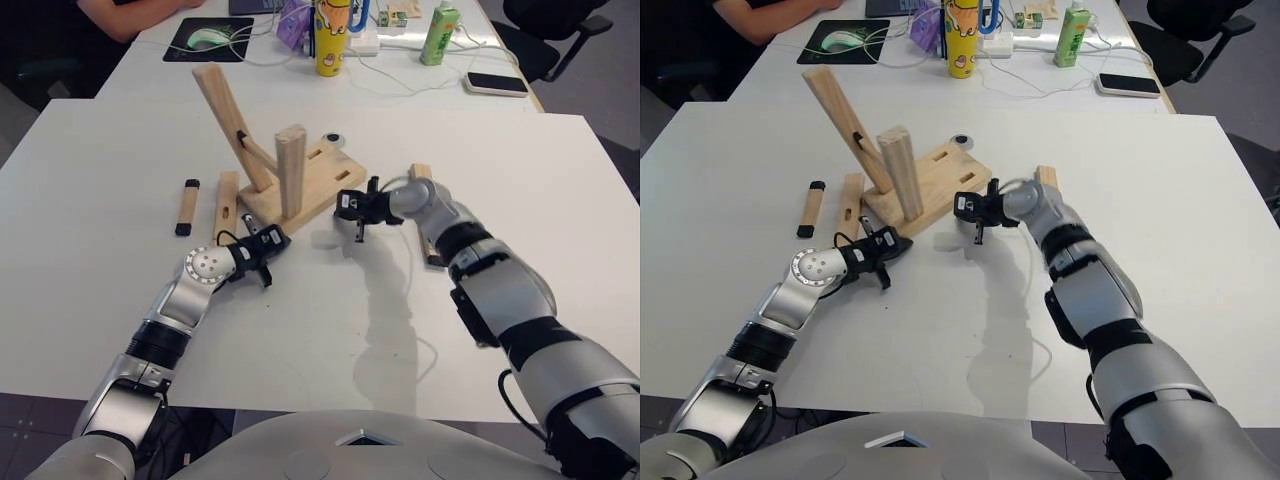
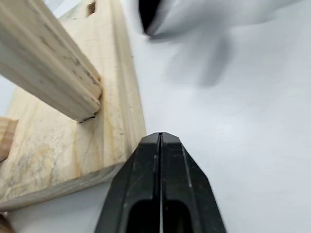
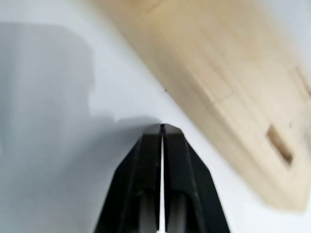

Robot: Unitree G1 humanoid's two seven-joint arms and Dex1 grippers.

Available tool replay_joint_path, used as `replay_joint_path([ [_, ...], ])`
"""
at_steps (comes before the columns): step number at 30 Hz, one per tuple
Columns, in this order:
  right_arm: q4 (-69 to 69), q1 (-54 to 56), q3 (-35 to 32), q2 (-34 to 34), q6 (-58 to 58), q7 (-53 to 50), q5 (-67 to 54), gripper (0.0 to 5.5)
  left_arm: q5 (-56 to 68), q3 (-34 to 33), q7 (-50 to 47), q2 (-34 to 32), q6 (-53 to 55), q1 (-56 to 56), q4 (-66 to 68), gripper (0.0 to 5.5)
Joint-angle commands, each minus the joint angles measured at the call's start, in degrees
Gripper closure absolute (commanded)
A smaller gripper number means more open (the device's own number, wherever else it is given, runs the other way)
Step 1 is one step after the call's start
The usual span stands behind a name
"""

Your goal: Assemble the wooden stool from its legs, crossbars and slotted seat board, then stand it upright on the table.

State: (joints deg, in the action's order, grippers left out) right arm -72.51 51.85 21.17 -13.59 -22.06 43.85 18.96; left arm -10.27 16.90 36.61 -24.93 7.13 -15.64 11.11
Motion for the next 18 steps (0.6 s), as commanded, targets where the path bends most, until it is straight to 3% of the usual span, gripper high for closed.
replay_joint_path([
  [1, -2.4, -3.1, -5.7, -1.0, -0.7, -6.2, -3.7, 5.5, 1.2, -0.6, 0.2, 0.9, 1.2, -0.1, -2.2, 5.46],
  [7, -2.1, -2.2, -12.6, -0.2, -1.8, -5.6, -9.1, 5.5, 6.3, 1.3, 6.2, 2.1, 2.5, 2.9, -9.8, 5.46],
  [12, -0.4, -2.2, -15.7, 2.5, -2.6, -3.7, -12.1, 5.5, 19.0, -6.2, 10.0, 1.5, 8.0, 3.0, -20.5, 5.46],
  [18, -0.1, -4.7, -17.3, 2.6, -2.0, -6.5, -12.4, 5.5, 19.3, -12.4, 10.9, -6.0, 8.0, 1.5, -18.0, 5.28],
])
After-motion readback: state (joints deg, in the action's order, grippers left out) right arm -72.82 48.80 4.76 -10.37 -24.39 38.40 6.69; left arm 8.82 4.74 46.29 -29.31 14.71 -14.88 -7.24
